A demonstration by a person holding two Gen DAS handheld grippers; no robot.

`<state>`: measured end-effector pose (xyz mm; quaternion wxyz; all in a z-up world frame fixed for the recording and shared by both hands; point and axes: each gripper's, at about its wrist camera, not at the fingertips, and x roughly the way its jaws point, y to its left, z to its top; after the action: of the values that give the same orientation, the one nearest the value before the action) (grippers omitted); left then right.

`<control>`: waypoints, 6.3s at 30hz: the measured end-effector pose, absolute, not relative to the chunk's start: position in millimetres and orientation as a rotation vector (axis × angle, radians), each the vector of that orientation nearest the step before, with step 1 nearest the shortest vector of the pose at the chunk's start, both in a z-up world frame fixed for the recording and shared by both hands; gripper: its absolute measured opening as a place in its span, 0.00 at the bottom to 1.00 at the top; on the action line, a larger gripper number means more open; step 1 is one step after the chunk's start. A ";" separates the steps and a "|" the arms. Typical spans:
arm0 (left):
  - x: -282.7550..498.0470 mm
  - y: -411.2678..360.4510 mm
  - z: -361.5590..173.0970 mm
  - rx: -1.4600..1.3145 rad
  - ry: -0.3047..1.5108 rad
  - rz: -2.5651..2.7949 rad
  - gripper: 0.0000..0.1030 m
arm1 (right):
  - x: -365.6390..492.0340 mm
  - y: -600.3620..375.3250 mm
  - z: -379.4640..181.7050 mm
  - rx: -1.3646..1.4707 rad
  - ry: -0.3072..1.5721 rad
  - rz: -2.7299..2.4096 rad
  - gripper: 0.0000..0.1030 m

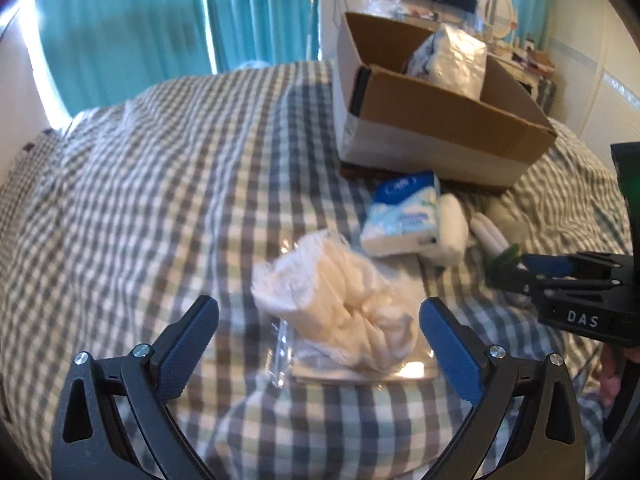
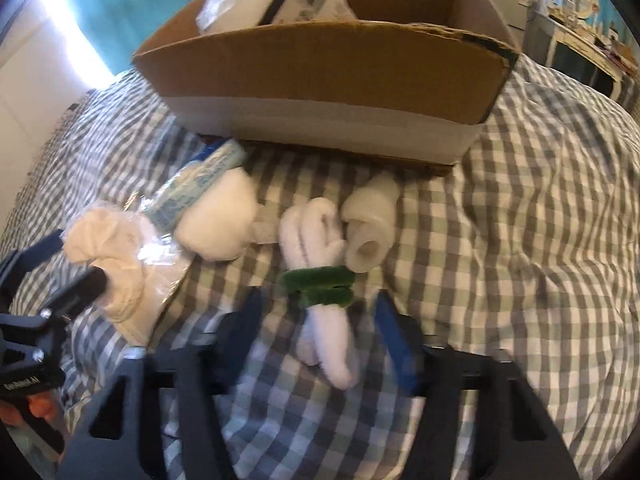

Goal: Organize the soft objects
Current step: 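Grasp the lace cloth with the left tool while the right tool grasps the green-banded sock, then carry the lace cloth and green-banded sock into the box and release both, then grasp the blue tissue packet with the left tool while the right tool grasps a white sock, then carry the tissue packet and sock into the box and release both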

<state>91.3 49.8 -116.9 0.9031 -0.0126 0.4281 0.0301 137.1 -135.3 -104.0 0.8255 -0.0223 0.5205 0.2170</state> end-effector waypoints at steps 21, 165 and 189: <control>105.3 67.9 -125.7 -0.124 0.916 0.028 0.20 | 103.7 -133.5 -67.5 -0.104 1.033 0.447 0.15; 147.4 2.9 -138.3 0.007 0.907 -0.140 0.72 | 165.3 -143.0 -112.0 -0.102 1.059 0.428 0.22; 122.4 11.2 -105.2 0.008 0.831 -0.167 0.46 | 152.2 -143.9 -82.8 -0.127 1.007 0.431 0.21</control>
<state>122.4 11.2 -105.2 0.9115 0.0038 0.4032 -0.0811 152.2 -143.9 -82.8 0.8519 -0.0601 0.4784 0.2046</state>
